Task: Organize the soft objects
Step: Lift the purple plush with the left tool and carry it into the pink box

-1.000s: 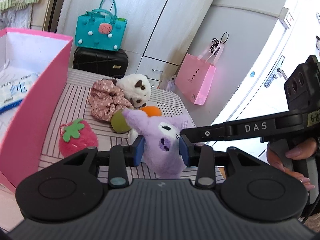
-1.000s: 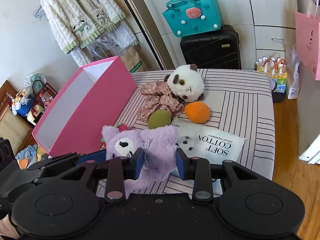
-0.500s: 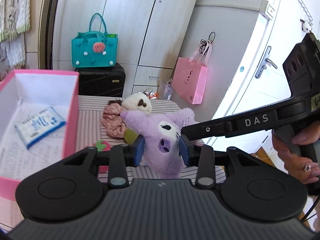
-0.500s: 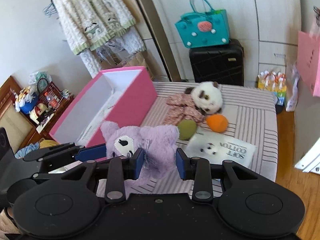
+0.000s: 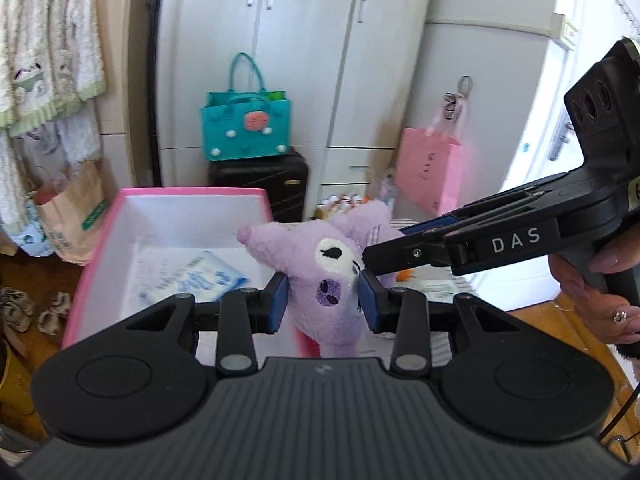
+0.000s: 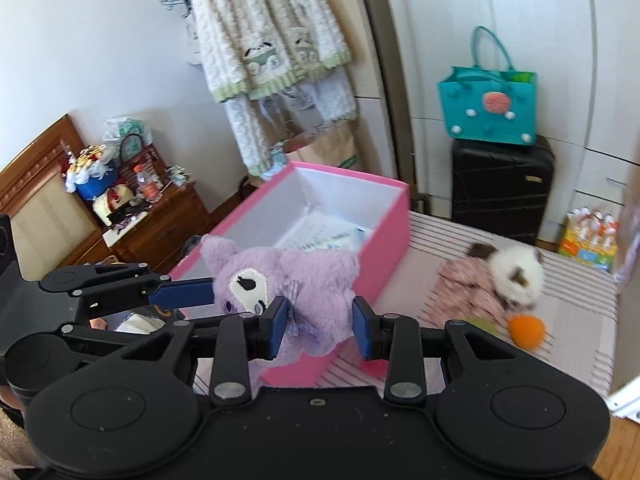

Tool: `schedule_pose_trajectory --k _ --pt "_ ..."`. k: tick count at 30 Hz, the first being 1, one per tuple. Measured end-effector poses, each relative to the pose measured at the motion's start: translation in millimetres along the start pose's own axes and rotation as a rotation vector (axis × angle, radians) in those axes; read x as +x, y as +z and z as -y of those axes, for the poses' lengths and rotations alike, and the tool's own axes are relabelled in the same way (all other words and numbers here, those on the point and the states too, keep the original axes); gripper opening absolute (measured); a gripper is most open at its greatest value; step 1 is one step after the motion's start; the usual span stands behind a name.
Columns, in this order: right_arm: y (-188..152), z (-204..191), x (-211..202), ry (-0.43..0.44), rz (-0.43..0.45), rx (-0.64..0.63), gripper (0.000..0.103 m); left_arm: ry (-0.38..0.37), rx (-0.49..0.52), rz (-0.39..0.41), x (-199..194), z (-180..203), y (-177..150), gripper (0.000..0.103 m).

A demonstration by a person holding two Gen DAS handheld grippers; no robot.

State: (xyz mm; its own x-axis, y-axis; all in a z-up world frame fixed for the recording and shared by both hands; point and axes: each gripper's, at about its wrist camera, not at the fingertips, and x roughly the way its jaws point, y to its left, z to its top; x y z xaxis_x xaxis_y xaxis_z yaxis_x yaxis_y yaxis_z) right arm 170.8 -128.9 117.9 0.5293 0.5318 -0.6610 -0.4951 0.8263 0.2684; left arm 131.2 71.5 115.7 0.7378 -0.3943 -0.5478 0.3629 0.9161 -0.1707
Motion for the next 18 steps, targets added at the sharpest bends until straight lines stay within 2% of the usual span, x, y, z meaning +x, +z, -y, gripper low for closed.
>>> schedule_pose_trajectory --k 9,14,18 --pt "50.1 -15.1 66.8 0.032 -0.021 -0.027 0.04 0.093 0.014 -0.041 37.2 -54.7 33.1 0.037" --pt "73.2 -7.6 106.5 0.031 -0.026 0.001 0.04 0.112 0.006 -0.035 66.9 -83.3 40.7 0.037" --pt "81.9 -0.2 135.5 0.023 -0.026 0.007 0.039 0.12 0.024 -0.083 91.2 -101.7 44.5 0.037"
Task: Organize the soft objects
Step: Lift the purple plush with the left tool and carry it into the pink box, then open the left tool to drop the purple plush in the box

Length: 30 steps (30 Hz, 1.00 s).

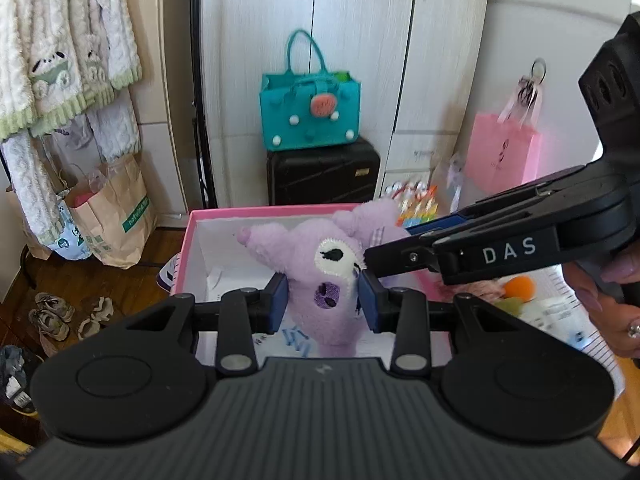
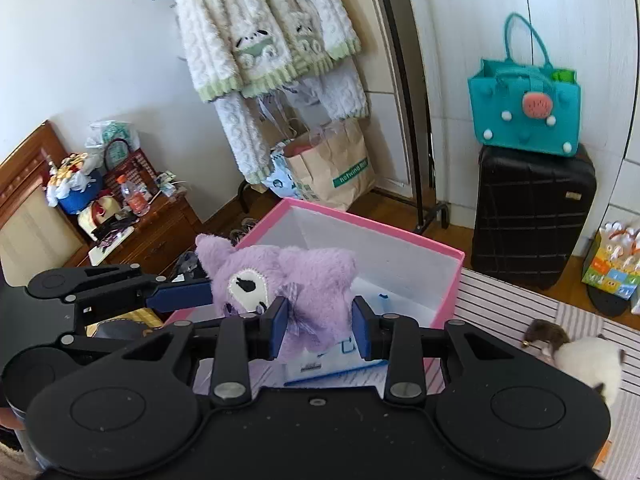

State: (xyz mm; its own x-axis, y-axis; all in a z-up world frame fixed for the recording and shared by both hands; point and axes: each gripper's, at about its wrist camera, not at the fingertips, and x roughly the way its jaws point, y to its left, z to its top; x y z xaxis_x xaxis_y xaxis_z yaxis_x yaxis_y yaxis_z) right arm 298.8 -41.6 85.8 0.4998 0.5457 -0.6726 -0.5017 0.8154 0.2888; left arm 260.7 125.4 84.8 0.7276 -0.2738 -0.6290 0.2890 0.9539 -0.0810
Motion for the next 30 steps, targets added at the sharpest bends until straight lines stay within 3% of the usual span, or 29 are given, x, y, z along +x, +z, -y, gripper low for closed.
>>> schedule_pose_trajectory --k 5,13,18,21,25,30 --pt "4.9 8.8 35.9 -0.016 -0.026 0.016 0.039 0.012 0.012 -0.088 31.6 -14.3 4.5 0.037" --pt "7.7 16.2 71.2 -0.043 -0.073 0.045 0.04 0.023 0.0 -0.157 56.7 -22.7 3.0 0.037" --pt "8.8 19.5 84.2 -0.059 -0.123 0.05 0.041 0.066 0.049 -0.193 66.0 -15.0 -2.7 0.037" --pt "8.2 15.6 86.8 -0.092 -0.125 0.013 0.045 0.098 0.044 -0.215 72.0 -16.0 -4.3 0.037" --pt "7.1 16.4 81.3 -0.129 -0.107 -0.002 0.045 0.098 0.053 -0.212 63.0 -13.5 -5.1 0.044" --pt "1.9 22.6 32.3 -0.068 -0.011 0.003 0.045 0.103 0.126 -0.152 28.8 1.5 -2.9 0.054"
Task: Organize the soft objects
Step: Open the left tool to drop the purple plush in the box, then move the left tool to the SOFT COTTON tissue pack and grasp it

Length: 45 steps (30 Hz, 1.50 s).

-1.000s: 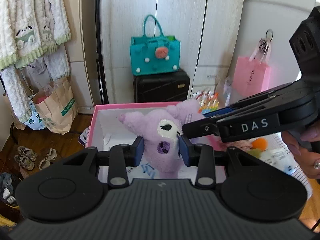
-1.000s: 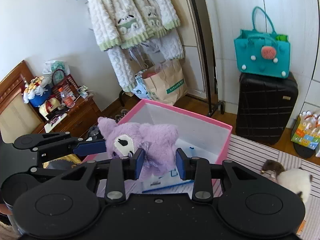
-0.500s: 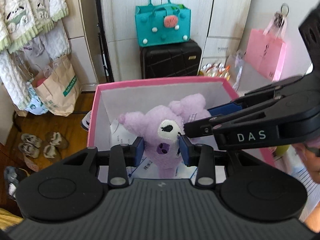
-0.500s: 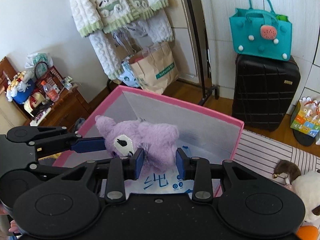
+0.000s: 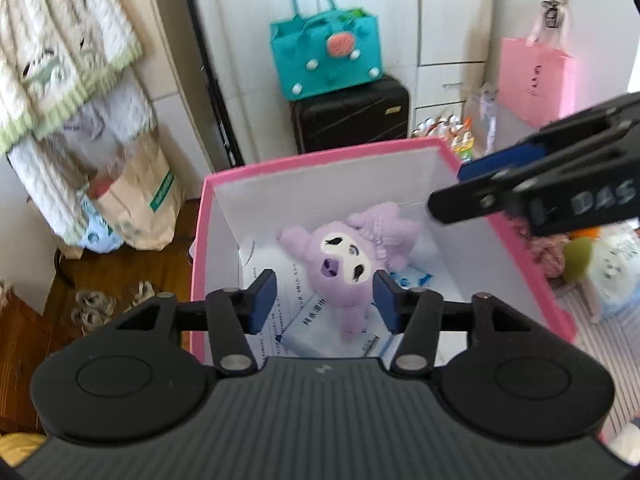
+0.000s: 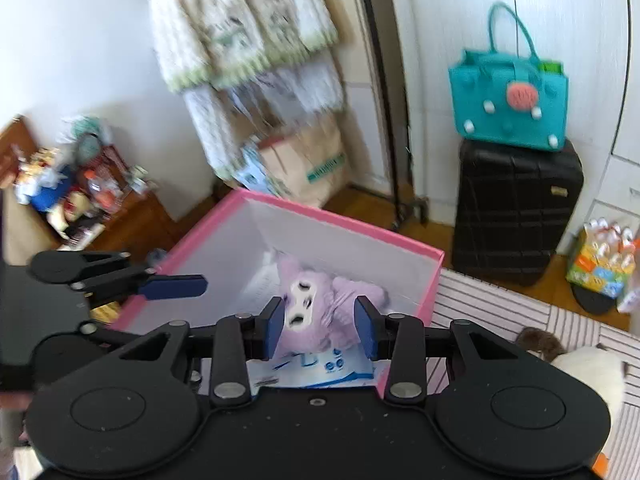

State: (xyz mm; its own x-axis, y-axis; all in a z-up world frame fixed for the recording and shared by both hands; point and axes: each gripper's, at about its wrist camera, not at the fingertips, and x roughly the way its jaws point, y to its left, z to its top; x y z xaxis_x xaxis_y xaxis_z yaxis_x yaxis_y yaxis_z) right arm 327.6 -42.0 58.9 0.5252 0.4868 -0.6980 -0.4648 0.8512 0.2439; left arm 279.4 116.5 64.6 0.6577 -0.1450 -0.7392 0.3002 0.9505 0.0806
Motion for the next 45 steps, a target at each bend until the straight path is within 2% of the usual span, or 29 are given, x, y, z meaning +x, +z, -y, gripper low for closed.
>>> schedule_pose_trajectory --k 4,10,17,21,25,27,30,34,40,43,45 --pt "-10.6 -6.6 -52.7 -0.001 0.071 -0.051 0.045 -0.08 -0.008 0.014 -36.6 6.5 -0.9 0.054" --pt "-33.8 -7.5 -120.6 -0.023 0.126 -0.11 0.045 -0.127 0.046 0.072 -86.4 30.9 -3.8 0.057" --pt "-68.0 -7.4 -173.8 -0.041 0.171 -0.147 0.045 -0.186 0.093 0.149 -126.7 68.3 -16.1 0.06" --pt "-92.7 -6.4 -195.2 -0.065 0.188 -0.169 0.045 -0.207 0.103 0.214 -147.0 85.7 -36.0 0.063" --pt "-118.2 -5.0 -211.7 -0.084 0.185 -0.18 0.045 -0.18 0.123 0.246 -162.0 100.6 -57.4 0.065" --pt "-130.8 -5.1 -219.6 -0.094 0.186 -0.193 0.045 -0.162 0.138 0.248 -166.0 111.7 -64.9 0.065" --pt "-149.3 -5.2 -230.8 -0.101 0.201 -0.201 0.046 -0.178 0.164 0.249 -170.4 127.8 -75.2 0.067" --pt "-174.1 -3.0 -239.4 -0.108 0.229 -0.191 0.049 -0.168 0.22 0.265 -165.8 164.6 -93.0 0.068" --pt "-211.3 12.7 -244.1 -0.151 0.256 -0.13 0.06 -0.226 0.307 0.253 -146.1 216.5 -109.7 0.07" --pt "-224.2 27.5 -243.0 -0.176 0.254 -0.077 0.067 -0.204 0.325 0.275 -135.2 231.9 -111.1 0.075" --pt "-232.4 38.9 -241.3 -0.186 0.257 -0.049 0.076 -0.196 0.31 0.277 -125.1 237.0 -109.4 0.079"
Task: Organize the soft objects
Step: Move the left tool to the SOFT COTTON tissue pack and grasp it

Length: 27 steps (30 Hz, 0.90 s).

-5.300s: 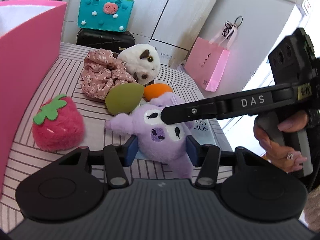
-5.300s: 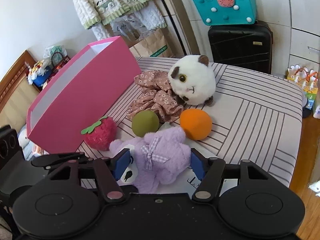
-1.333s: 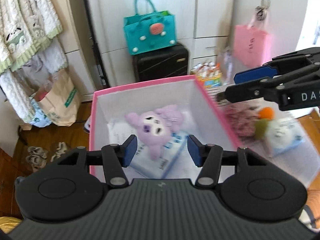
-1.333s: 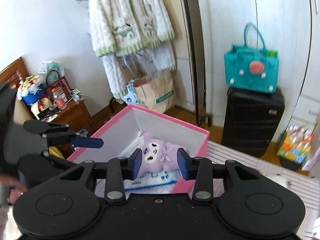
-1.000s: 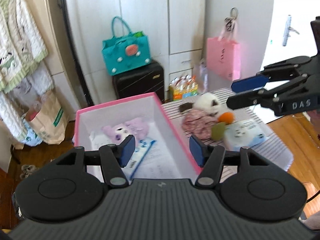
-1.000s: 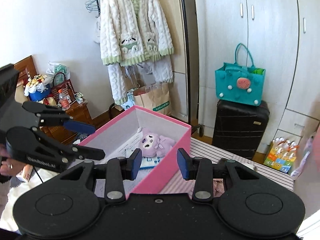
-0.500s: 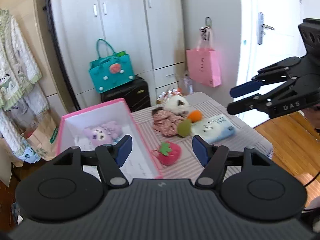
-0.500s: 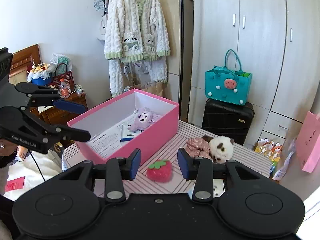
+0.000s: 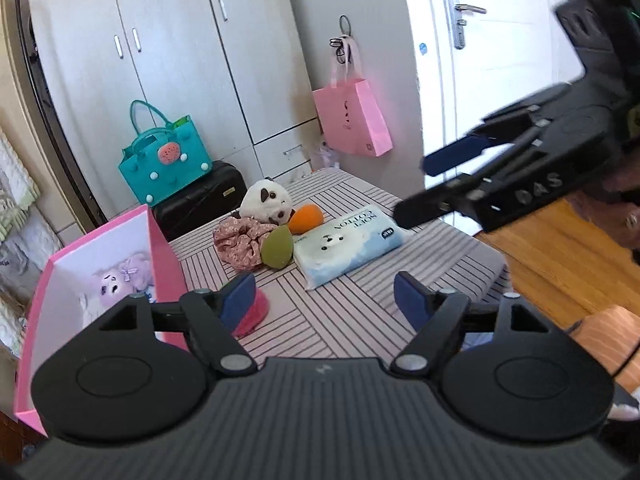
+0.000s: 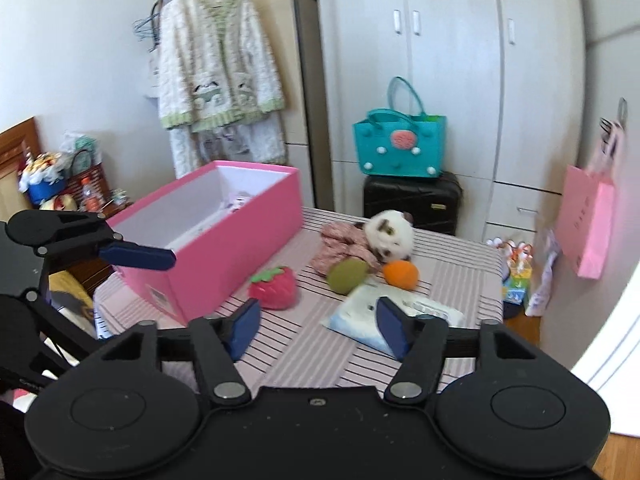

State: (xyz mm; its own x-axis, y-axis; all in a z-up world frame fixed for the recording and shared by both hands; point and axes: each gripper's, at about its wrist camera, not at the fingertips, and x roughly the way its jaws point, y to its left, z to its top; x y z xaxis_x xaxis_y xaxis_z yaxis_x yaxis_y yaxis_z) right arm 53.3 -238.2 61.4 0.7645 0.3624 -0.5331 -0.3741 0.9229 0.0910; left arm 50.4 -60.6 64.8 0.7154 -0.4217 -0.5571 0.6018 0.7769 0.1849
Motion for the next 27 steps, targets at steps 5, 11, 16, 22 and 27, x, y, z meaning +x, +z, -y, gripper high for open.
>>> schedule_pose_trajectory --k 5,11,16,22,27 --pt "-23.2 28.5 6.7 -0.031 0.056 0.054 0.085 -0.037 -0.081 0.0 35.0 0.7 -1.3 0.09" --pt "-45.7 56.5 38.7 -0.115 0.083 0.086 0.084 -0.011 -0.148 0.041 80.6 -2.5 -0.9 0.096" --pt "-53.8 70.7 64.3 -0.139 0.03 0.089 0.084 -0.005 -0.232 0.02 116.6 -10.3 5.8 0.096" --pt "-59.2 85.7 88.6 -0.176 0.002 0.13 0.083 -0.082 -0.361 -0.039 149.7 -20.0 10.1 0.091" --pt "-64.7 94.3 105.9 -0.153 -0.018 0.192 0.081 -0.061 -0.352 -0.046 169.8 -18.5 9.3 0.079"
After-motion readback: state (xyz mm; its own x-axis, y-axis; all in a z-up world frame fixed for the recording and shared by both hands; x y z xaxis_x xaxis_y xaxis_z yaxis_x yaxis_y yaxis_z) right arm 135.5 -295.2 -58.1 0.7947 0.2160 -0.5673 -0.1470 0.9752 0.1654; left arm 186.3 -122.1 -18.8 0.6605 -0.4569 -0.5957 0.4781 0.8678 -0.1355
